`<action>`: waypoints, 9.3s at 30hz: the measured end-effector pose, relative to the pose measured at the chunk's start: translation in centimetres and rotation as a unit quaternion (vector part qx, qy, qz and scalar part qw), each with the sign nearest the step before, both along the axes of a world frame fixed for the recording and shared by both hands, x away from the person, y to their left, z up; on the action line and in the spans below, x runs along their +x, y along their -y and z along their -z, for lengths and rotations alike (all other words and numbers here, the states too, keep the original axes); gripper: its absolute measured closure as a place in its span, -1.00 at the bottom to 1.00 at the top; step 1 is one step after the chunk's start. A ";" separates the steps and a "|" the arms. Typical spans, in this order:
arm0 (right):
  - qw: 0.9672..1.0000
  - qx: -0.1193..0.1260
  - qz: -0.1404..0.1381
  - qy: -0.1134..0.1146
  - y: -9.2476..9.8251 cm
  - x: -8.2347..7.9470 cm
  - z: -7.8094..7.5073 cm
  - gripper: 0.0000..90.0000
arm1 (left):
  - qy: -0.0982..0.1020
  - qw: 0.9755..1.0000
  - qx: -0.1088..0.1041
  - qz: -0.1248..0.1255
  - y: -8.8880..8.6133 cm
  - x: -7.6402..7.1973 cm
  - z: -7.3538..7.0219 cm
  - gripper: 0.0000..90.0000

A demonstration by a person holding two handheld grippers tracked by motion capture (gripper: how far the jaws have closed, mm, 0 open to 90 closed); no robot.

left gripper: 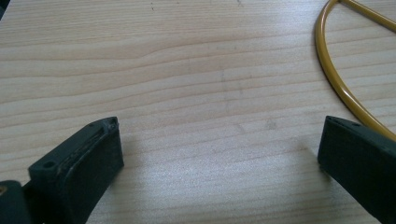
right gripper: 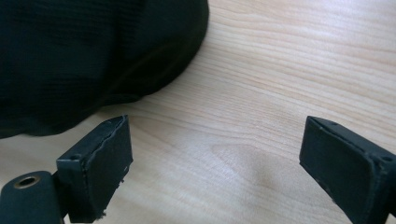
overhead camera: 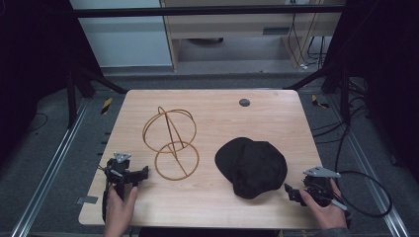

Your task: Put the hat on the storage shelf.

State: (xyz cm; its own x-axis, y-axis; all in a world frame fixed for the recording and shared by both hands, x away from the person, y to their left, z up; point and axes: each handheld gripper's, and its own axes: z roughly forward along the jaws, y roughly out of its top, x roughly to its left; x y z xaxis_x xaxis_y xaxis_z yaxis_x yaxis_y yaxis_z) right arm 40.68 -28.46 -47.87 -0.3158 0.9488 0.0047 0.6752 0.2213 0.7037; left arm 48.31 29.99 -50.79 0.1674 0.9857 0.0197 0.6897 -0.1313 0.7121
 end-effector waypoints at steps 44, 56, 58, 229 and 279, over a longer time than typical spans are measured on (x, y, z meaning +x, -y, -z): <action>0.991 -0.024 -0.126 -0.042 -8.5 4.1 -8.0 -0.82 | 0.000 1.000 -0.002 -0.018 1.0 0.3 0.0 -1.00; 0.986 -0.008 -0.144 -0.079 -8.6 5.9 -7.0 0.25 | -0.001 1.000 -0.001 -0.013 1.0 0.2 0.0 -1.00; 0.985 0.001 -0.151 -0.083 -8.5 6.0 -7.1 0.54 | -0.001 1.000 0.000 -0.014 1.0 0.2 0.0 -1.00; 0.953 0.139 -0.267 0.025 -26.3 10.0 -23.8 0.90 | 0.000 1.000 -0.002 0.009 0.8 -0.2 0.0 -1.00; 0.960 0.106 -0.259 -0.014 -28.8 12.7 -22.4 0.79 | 0.000 1.000 -0.003 0.008 0.8 -0.2 0.0 -1.00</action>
State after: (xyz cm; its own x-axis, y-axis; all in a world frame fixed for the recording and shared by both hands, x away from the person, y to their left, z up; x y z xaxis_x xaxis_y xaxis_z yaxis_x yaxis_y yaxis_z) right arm 53.39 0.34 -25.49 -0.7425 0.6406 0.1955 0.5322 0.3871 0.7529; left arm 48.10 29.21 -50.81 0.1835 0.9829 0.0143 0.6871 -0.1387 0.7132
